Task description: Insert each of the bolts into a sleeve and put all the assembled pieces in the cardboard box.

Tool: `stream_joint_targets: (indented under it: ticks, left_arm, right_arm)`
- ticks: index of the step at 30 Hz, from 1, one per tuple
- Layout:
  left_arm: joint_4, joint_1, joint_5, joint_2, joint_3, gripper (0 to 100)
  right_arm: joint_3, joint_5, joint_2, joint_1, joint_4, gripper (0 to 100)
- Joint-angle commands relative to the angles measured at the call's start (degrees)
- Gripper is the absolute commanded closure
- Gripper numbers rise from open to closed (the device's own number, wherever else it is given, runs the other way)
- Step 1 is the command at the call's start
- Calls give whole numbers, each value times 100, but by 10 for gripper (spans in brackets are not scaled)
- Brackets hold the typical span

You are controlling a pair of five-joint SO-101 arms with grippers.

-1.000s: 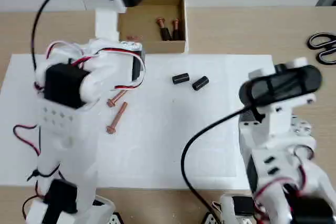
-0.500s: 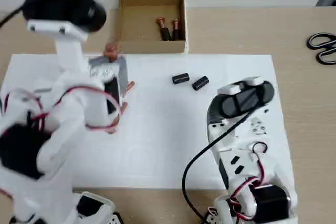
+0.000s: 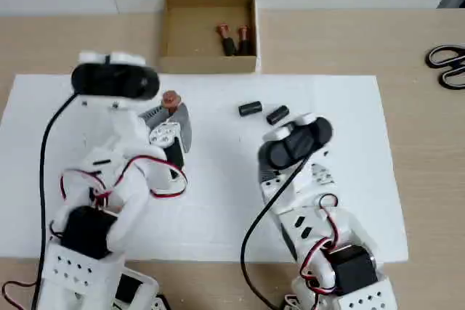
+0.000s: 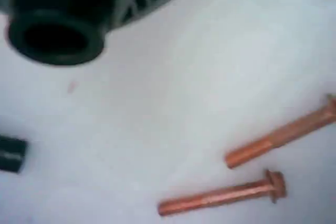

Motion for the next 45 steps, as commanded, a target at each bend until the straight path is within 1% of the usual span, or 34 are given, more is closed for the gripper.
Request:
stream_joint_targets:
  ticks: [1, 6, 11, 12, 14, 18, 22, 25, 28, 33, 41, 45]
  left_arm:
    - [-914, 88, 35, -176, 523, 995]
    - [-1187, 510, 44, 70, 611, 995]
    - [-1477, 835, 44, 149, 611, 995]
    - [-1459, 862, 62, 149, 611, 995]
    - [-1380, 897, 325, 132, 602, 995]
    - [-844, 905, 791, 114, 268, 995]
    - [-677, 932, 949, 141, 119, 995]
    - [-659, 1134, 976, 141, 127, 995]
    - [-633, 1284, 976, 141, 127, 995]
    - [-466, 1284, 1099, 141, 101, 995]
    - [-334, 1284, 1099, 141, 75, 995]
    - [-273, 1284, 1099, 141, 66, 995]
  right_arm:
    - [114, 53, -40, -303, -497, 995]
    - [475, 18, -48, -655, -796, 995]
    - [519, -484, -57, -1033, -769, 995]
    - [519, -501, -57, -1077, -752, 995]
    - [580, -501, -57, -1138, -760, 995]
    - [765, -501, -57, -1147, -796, 995]
    - [791, -501, -57, -1341, -796, 994]
    - [800, -492, -57, -1508, -796, 994]
    - [800, -492, -57, -1508, -804, 994]
    - [800, -492, -57, -1481, -963, 994]
    - [774, -484, -57, -1464, -963, 994]
    - [774, -484, -57, -1182, -1059, 994]
